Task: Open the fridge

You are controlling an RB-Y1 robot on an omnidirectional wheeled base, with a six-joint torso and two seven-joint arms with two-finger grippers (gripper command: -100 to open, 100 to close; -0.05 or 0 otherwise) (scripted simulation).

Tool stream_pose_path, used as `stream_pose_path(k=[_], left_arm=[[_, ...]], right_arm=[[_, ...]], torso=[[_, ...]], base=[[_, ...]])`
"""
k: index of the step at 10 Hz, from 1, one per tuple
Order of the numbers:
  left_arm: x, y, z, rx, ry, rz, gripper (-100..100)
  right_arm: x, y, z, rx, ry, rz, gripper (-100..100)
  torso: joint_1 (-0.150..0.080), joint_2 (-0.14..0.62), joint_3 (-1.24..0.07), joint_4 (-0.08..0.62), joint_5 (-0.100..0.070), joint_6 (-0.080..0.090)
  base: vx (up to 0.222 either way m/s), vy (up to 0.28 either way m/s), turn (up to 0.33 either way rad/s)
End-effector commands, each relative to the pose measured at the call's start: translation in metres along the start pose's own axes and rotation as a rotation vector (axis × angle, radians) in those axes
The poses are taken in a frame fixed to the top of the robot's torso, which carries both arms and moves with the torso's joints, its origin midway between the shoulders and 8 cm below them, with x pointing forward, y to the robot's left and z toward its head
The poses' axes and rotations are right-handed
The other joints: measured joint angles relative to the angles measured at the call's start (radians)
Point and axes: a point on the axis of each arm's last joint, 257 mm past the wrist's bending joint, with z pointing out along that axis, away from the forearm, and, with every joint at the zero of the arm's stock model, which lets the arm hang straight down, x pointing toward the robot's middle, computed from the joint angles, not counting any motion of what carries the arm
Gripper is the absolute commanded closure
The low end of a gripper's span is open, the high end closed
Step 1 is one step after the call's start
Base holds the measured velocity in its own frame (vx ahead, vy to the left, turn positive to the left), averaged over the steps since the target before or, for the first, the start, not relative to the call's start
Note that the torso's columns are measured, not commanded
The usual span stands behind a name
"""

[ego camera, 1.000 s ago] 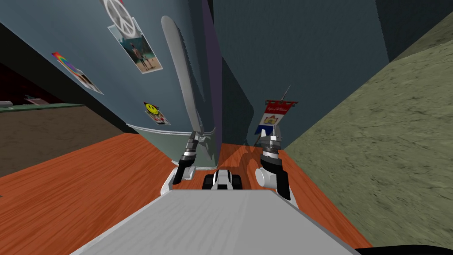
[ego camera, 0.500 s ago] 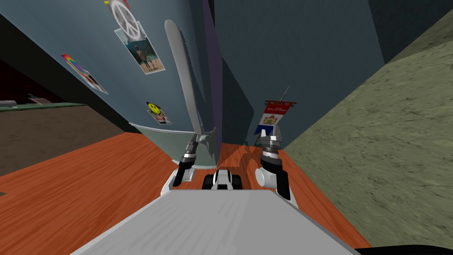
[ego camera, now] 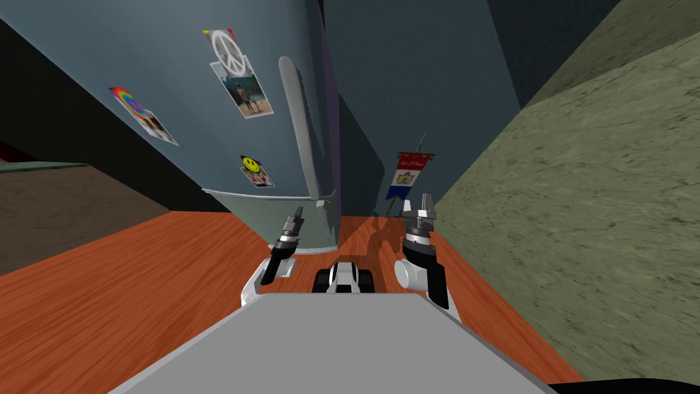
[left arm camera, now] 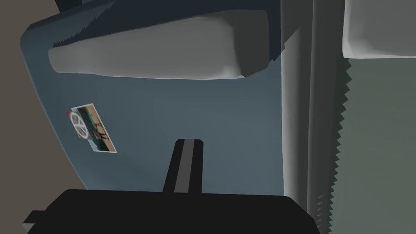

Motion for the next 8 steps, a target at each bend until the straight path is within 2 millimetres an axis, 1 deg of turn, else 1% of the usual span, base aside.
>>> stream_pose_path(k=[1,2,3,4,5,7,8], left_arm=[[-0.010,0.001,0.001,0.005,0.020,-0.018,100],[-0.016,0.001,0.003,0.008,0.033,-0.028,100],[-0.022,0.002,0.005,0.012,0.045,-0.037,100],[-0.022,0.002,0.005,0.012,0.045,-0.037,100],[-0.028,0.002,0.008,0.015,0.057,-0.046,100],[-0.040,0.001,0.013,0.021,0.081,-0.063,100],[-0.040,0.001,0.013,0.021,0.081,-0.063,100]], right_arm=[[0.000,0.000,0.000,0.000,0.000,0.000,0],[0.000,0.000,0.000,0.000,0.000,0.000,0],[0.000,0.000,0.000,0.000,0.000,0.000,0],[0.000,0.000,0.000,0.000,0.000,0.000,0],[0.000,0.000,0.000,0.000,0.000,0.000,0],[0.000,0.000,0.000,0.000,0.000,0.000,0],[0.000,0.000,0.000,0.000,0.000,0.000,0]], torso=[[-0.003,-0.010,-0.006,-0.003,0.000,0.000],[-0.004,-0.013,-0.008,-0.004,-0.001,0.000],[-0.003,-0.006,-0.005,-0.002,-0.001,0.001],[0.000,-0.001,-0.001,0.000,0.000,0.001],[-0.002,-0.004,-0.002,-0.001,0.000,0.000],[-0.001,-0.003,-0.002,-0.001,0.000,0.000],[0.001,-0.005,-0.003,-0.001,0.000,0.001]], base=[[-0.182,0.106,-0.264],[-0.272,0.108,-0.102],[-0.330,0.151,-0.253],[-0.266,0.112,-0.124],[-0.278,0.081,-0.153],[-0.314,0.126,-0.235],[-0.219,0.107,-0.076]])
